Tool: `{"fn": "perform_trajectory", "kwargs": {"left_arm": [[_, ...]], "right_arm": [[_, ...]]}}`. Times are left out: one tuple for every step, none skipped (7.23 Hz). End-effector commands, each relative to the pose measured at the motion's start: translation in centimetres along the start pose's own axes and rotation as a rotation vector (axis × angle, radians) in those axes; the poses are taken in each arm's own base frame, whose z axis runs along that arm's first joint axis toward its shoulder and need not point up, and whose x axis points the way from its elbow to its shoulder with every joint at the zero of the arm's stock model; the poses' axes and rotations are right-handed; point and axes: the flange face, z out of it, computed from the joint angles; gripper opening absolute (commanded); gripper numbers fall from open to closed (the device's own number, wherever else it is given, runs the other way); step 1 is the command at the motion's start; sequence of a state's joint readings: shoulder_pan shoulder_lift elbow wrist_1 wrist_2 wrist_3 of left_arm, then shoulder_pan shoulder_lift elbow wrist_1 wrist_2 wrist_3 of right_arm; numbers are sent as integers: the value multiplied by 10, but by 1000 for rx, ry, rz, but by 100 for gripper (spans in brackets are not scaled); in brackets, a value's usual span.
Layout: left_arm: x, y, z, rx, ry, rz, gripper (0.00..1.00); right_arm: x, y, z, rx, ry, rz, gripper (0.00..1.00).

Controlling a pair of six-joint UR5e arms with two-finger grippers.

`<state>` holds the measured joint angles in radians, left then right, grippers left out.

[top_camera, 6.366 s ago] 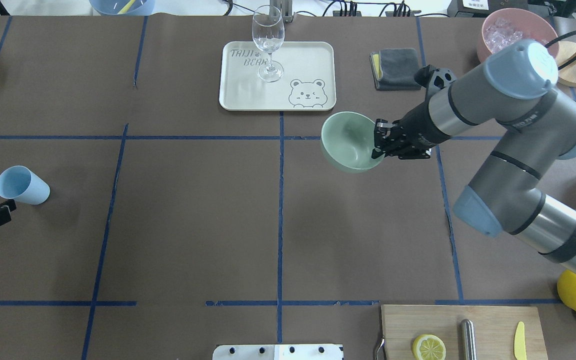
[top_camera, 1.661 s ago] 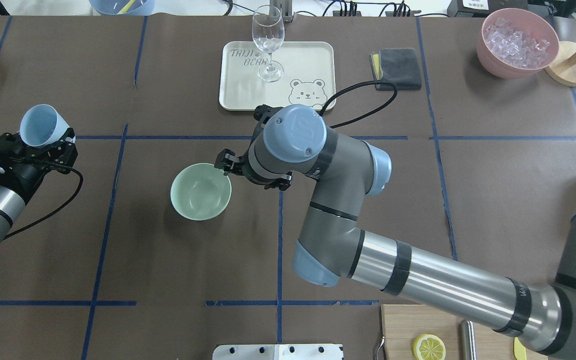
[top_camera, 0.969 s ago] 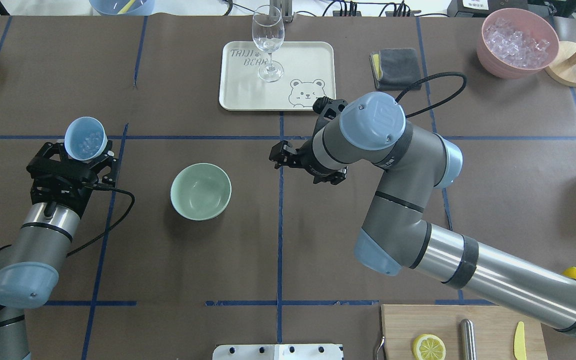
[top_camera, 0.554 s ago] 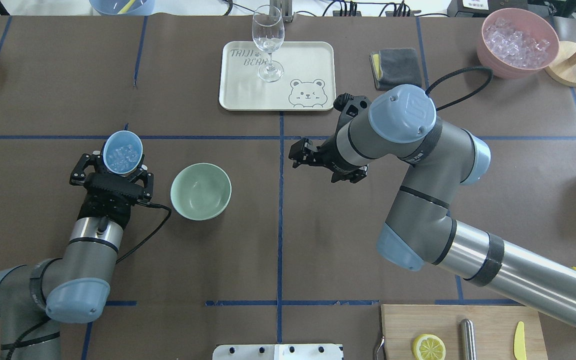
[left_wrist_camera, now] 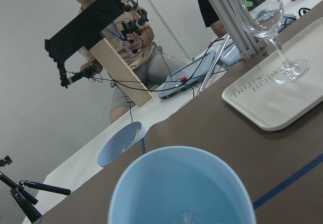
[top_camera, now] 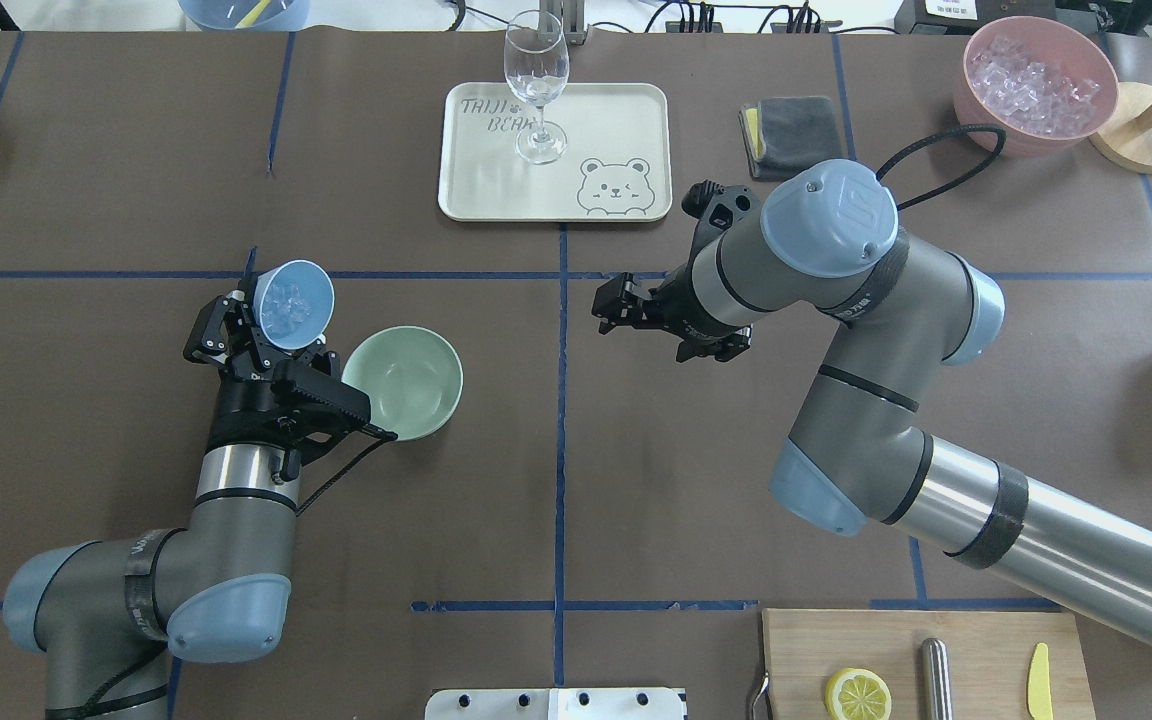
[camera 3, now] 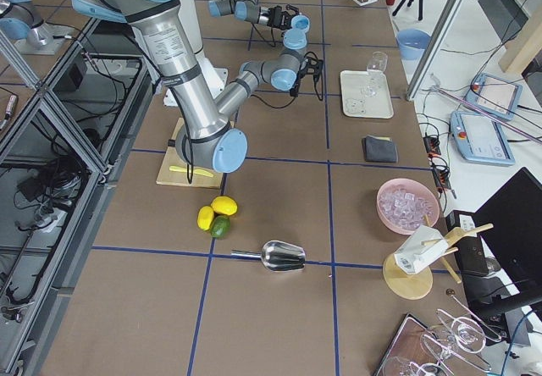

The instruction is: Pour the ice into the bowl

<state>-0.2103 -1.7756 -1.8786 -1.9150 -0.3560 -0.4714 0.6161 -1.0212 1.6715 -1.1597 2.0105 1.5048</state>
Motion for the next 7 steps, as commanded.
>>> {"fn": "perform_trajectory", "kwargs": {"left_arm": [[1,5,4,24,-99,306,0],[2,6,4,20,-106,400,0],[2,7,4,14,-123,559,0],[2,7,4,12,-125,606,0],[2,7,4,9,-128,670,0],[3,7,3,9,-132,703,0],[5,8,1,11,-128,708,0]], "right_arm": [[0,-3,-2,3,-2,0,100],[0,-3,-3,4,-3,1,100],[0,-4,-3,5,-3,1,100],[-1,-5,-4,7,-4,3,100],[-1,-5,-4,8,-4,3,100],[-1,-5,-4,8,-4,1,100],[-1,-5,-4,8,-4,3,100]]}}
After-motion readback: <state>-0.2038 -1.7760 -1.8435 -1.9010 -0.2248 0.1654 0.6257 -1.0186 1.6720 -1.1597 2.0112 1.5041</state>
